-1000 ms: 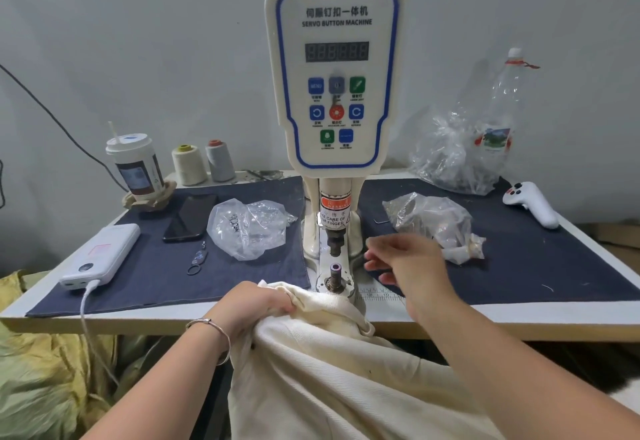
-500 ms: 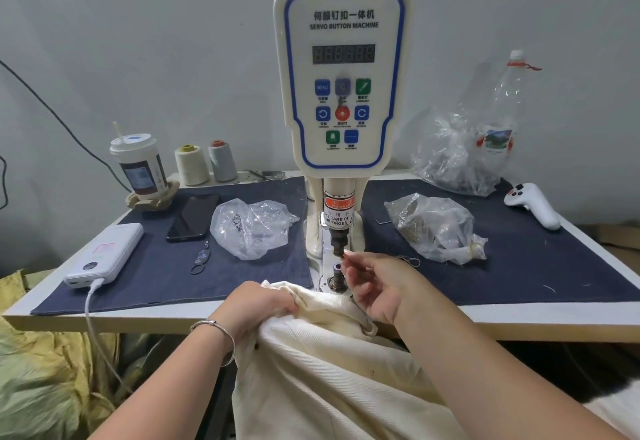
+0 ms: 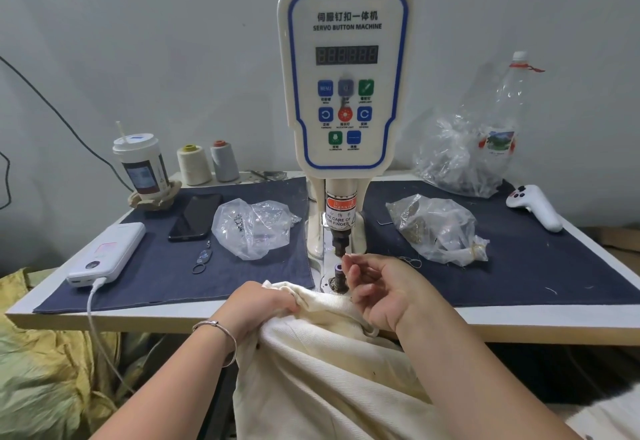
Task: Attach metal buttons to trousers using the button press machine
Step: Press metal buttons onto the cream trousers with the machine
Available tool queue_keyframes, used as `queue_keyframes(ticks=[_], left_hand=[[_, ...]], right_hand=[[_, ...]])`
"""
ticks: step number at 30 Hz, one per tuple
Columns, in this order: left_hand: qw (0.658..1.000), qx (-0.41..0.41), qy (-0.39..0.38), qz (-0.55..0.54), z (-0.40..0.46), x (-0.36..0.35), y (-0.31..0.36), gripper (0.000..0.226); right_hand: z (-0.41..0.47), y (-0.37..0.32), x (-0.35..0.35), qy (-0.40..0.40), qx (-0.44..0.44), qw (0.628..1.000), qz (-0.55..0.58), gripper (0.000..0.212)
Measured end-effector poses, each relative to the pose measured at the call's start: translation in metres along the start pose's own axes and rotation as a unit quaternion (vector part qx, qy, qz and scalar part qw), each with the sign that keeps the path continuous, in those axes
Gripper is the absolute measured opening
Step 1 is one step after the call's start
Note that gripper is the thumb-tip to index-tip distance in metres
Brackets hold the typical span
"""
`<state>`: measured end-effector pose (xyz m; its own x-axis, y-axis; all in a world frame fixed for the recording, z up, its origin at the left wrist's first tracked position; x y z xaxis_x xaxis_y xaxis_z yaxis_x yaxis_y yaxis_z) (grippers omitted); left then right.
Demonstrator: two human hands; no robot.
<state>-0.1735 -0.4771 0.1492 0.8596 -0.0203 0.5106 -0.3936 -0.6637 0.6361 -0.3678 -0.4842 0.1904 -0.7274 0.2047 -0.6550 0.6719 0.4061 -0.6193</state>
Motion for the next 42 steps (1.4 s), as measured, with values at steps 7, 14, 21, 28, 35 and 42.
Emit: queue_keyframes(ticks=[7, 14, 21, 28, 35, 42], left_hand=[[1.000, 0.006, 0.011, 0.000, 0.005, 0.000, -0.002, 0.037], [0.999, 0.022, 0.034, 0.011, 0.015, -0.001, -0.004, 0.025], [0.998, 0.027, 0.047, 0.023, 0.015, -0.001, -0.003, 0.024], [0.996, -0.001, 0.025, 0.084, 0.011, 0.007, 0.002, 0.030], [0.980, -0.142, -0.070, 0.118, 0.016, 0.019, 0.014, 0.020], [0.968, -0.216, -0.101, 0.075, 0.036, 0.026, 0.004, 0.012]], right_hand=[[-0.003, 0.002, -0.004, -0.007, -0.003, 1.000, 0.018, 0.016], [-0.007, 0.006, -0.003, -0.001, -0.007, 0.999, 0.037, 0.004], [-0.012, 0.003, -0.004, 0.000, -0.001, 0.999, 0.044, 0.013], [-0.032, 0.016, 0.000, 0.009, 0.100, 0.992, -0.077, 0.026], [-0.032, 0.054, -0.061, -0.138, 0.389, 0.808, -0.419, 0.026], [0.103, 0.073, -0.141, -0.134, 0.391, 0.520, -0.748, 0.034]])
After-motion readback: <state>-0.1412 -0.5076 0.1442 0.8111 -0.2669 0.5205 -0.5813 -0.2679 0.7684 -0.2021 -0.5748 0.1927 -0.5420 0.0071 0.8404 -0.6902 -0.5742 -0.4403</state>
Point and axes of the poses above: each hand's wrist, its own z-axis towards the middle knuckle, its own x-axis out of the back of the hand, y = z × x, the point moved 1 cm from there along z, towards the middle knuckle, and after that the axes turned 14 degrees about x, right-handed, at the moved point
